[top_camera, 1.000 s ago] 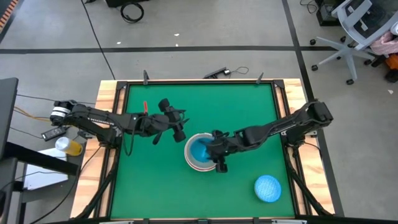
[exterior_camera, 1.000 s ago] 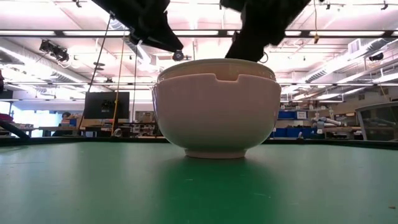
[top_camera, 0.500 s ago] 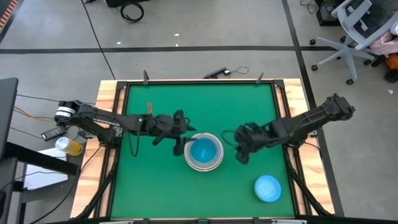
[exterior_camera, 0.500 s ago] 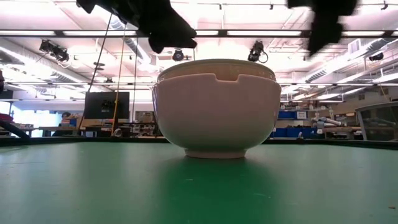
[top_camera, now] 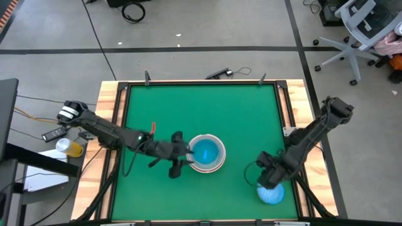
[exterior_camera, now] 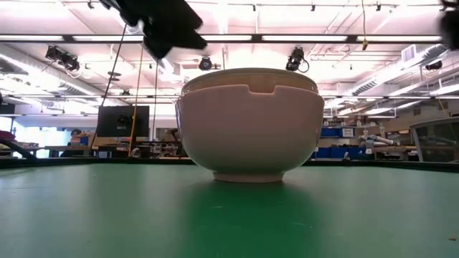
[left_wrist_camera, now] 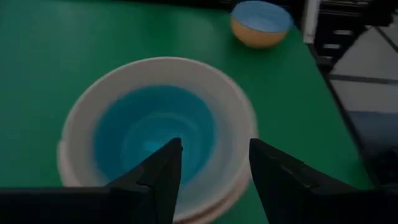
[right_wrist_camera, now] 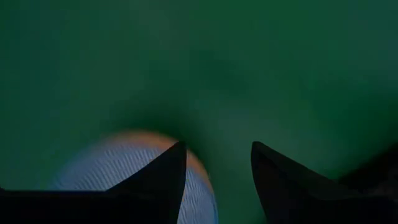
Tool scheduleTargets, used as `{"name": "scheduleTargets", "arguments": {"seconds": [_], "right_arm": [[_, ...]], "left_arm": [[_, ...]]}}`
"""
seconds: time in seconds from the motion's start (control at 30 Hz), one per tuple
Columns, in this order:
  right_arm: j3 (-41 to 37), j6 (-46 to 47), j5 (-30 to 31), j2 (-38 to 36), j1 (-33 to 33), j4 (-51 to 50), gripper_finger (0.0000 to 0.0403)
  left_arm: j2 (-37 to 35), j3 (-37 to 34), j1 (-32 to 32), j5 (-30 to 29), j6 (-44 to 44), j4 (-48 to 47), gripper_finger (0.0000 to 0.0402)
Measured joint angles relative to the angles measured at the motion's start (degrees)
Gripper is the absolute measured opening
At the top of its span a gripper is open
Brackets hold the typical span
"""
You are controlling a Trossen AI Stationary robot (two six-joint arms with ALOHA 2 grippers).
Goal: Nest bowls inside each other
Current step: Stack the blue patterned bowl on the blue bowl
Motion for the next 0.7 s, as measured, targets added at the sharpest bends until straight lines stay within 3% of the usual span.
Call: {"name": "scheduleTargets", "arguments": {"seconds": [0.2, 0.47, 0.57, 0.7], "right_arm": [[-0.09, -1.36, -3.51, 4.46, 5.48, 0.21, 0.0185], [-0.07, -1.66, -3.92, 9.58, 8.23, 3.75, 0.0181], [-0.08, -2.36, -4.44, 11.92, 8.22, 5.80, 0.0153], [0.06, -2.95, -6.87, 13.87, 7.57, 9.05, 0.0070]], "left_arm": [[-0.02, 0.00, -6.65, -8.03, -0.49, 0.11, 0.0183], [-0.02, 0.00, -10.19, -9.19, -2.25, 0.07, 0.0171], [-0.02, 0.00, -11.26, -10.60, -2.27, -0.01, 0.0171], [-0.02, 0.00, -12.70, -11.00, -2.36, -0.19, 0.0171]]}}
